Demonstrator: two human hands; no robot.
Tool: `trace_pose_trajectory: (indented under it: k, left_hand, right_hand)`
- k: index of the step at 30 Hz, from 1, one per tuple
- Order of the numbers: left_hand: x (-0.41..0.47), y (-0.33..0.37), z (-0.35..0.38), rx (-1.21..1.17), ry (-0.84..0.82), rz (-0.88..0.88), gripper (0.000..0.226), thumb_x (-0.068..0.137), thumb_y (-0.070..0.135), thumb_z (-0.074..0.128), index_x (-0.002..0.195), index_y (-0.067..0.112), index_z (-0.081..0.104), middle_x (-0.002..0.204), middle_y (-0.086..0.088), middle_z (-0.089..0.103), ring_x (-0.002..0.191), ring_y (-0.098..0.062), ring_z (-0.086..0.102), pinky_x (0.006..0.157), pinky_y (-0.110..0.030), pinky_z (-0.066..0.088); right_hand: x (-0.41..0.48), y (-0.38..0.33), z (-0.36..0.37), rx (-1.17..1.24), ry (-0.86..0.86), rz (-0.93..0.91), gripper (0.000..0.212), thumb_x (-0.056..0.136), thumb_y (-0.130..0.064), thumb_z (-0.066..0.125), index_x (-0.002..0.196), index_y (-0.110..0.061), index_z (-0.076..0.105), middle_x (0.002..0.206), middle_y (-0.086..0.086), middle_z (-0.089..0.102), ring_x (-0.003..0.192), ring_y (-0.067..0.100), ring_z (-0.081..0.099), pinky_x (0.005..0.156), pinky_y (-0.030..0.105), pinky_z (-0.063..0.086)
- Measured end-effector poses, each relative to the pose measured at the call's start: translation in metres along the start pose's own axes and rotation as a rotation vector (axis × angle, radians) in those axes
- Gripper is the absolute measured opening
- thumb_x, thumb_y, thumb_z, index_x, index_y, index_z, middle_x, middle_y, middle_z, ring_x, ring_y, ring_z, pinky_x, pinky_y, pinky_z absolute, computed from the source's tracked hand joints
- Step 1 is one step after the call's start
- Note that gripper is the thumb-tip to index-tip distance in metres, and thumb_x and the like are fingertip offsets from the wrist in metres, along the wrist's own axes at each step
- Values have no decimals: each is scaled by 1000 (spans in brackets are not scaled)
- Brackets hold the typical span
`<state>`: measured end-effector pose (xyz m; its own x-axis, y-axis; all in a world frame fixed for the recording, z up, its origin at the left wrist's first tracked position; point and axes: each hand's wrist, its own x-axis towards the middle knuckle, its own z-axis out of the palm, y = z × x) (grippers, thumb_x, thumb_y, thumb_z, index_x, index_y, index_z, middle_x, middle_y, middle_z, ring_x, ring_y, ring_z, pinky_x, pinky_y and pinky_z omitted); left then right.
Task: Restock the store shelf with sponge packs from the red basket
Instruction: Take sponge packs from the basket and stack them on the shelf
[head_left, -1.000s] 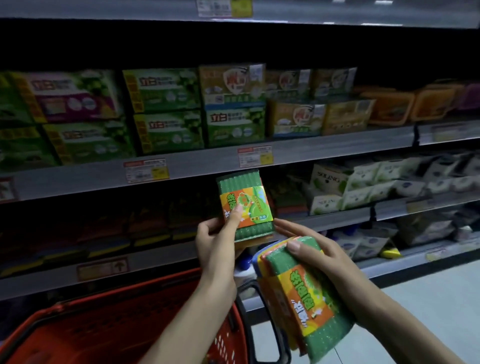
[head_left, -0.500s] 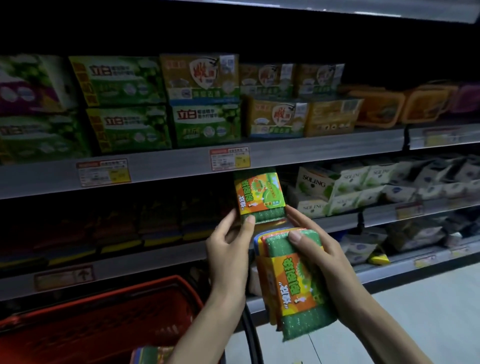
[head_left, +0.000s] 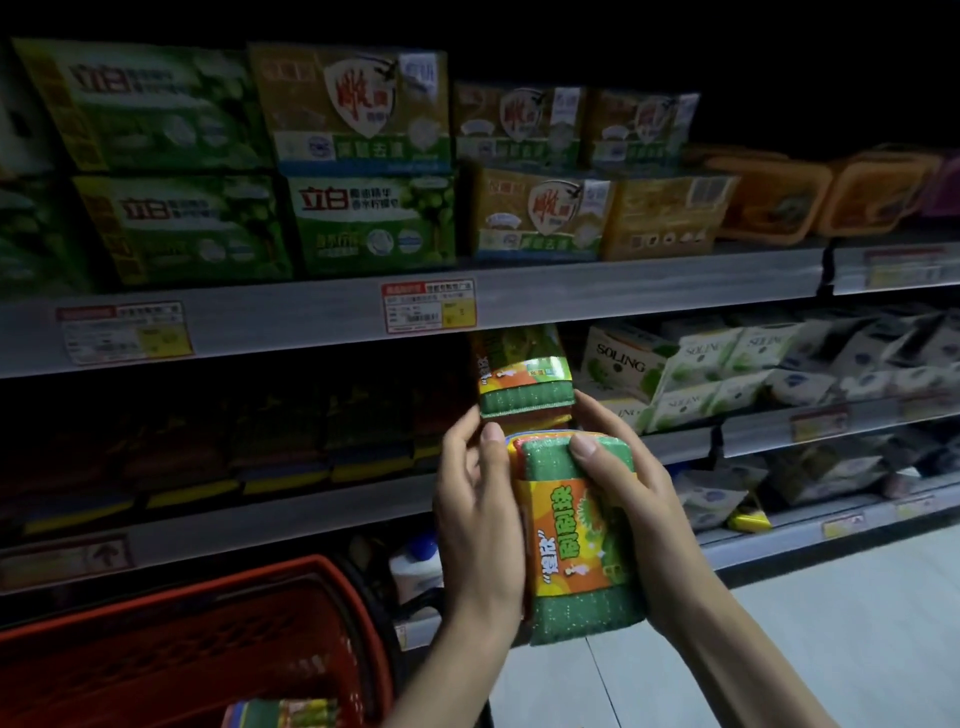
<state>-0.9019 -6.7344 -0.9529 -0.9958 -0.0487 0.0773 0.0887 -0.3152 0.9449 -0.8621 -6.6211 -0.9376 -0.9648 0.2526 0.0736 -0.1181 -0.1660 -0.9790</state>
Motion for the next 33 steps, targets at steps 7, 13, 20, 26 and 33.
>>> trace_pose_trajectory:
  k: [7,13,20,26,33]
  left_hand:
    - [9,-8,4,52,28,70,31,108,26,49,136,22,63,134,11,57,112,7,62,88,-13,52]
    - [17,-13,10,11,18,-17,32,111,27,45,138,31,61,130,8,68,117,-12,67,97,-35,56]
    - [28,-11,13,-13,-10,-25,33,111,11,38,127,28,61,116,3,74,103,-10,72,80,-21,54]
    - [34,-14,14,-25,-22,-60,33,110,11,39,130,23,62,112,0,73,98,-11,73,76,-22,55]
    - [37,-15,21,-23,-56,-88,35,108,6,40,114,24,69,100,-2,77,89,-15,73,73,-27,53]
  right_hand:
    - [12,2,-3,3,-24,2,59,84,-32,68,142,-33,56,123,1,75,107,27,74,81,34,62]
    - [25,5,-3,37,9,-11,62,83,-31,69,143,-31,55,128,-11,72,111,20,73,81,29,61]
    - [37,11,-10,63,4,25,62,80,-32,69,140,-40,54,128,-24,69,115,14,71,88,31,61]
    - [44,10,-15,53,-22,59,59,77,-32,69,133,-44,55,118,-16,75,106,20,75,79,30,62]
    - [52,10,-16,76,29,96,39,77,-32,71,111,-50,67,107,-2,80,97,23,77,72,29,62]
